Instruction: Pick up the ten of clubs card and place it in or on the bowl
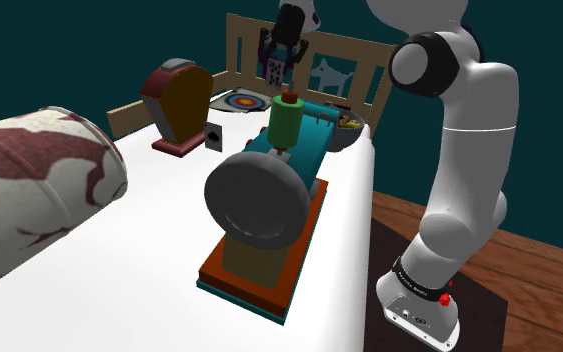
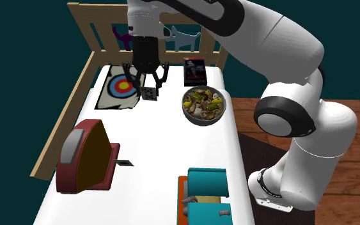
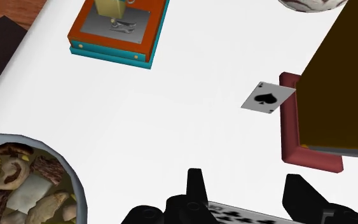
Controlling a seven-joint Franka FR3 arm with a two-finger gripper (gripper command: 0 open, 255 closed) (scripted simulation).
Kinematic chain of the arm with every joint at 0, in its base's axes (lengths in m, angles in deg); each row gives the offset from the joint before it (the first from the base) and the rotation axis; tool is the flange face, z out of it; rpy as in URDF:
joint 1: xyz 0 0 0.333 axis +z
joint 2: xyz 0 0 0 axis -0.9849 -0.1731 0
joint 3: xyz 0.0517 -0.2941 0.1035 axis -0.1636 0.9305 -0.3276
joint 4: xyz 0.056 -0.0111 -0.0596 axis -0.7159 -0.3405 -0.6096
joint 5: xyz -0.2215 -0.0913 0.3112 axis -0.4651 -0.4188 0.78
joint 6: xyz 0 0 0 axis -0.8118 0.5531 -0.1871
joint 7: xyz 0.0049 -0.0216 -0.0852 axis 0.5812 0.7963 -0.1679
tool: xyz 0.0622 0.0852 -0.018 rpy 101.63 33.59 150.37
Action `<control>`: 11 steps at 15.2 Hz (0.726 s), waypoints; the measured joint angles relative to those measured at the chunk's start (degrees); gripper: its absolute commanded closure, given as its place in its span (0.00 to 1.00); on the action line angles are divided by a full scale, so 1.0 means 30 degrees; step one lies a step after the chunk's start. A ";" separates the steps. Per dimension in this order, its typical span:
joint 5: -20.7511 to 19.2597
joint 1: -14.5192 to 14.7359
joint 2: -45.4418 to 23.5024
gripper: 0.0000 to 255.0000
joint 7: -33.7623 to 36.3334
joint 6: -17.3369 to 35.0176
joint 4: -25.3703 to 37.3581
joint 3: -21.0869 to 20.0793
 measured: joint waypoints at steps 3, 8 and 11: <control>0.0372 -0.0206 -0.0676 1.00 0.0674 -0.0899 0.1747 -0.0106; 0.0298 -0.0721 0.0309 1.00 0.0249 -0.1643 0.1144 0.0129; -0.0171 -0.1105 0.2129 1.00 -0.0782 -0.1828 -0.1003 0.0514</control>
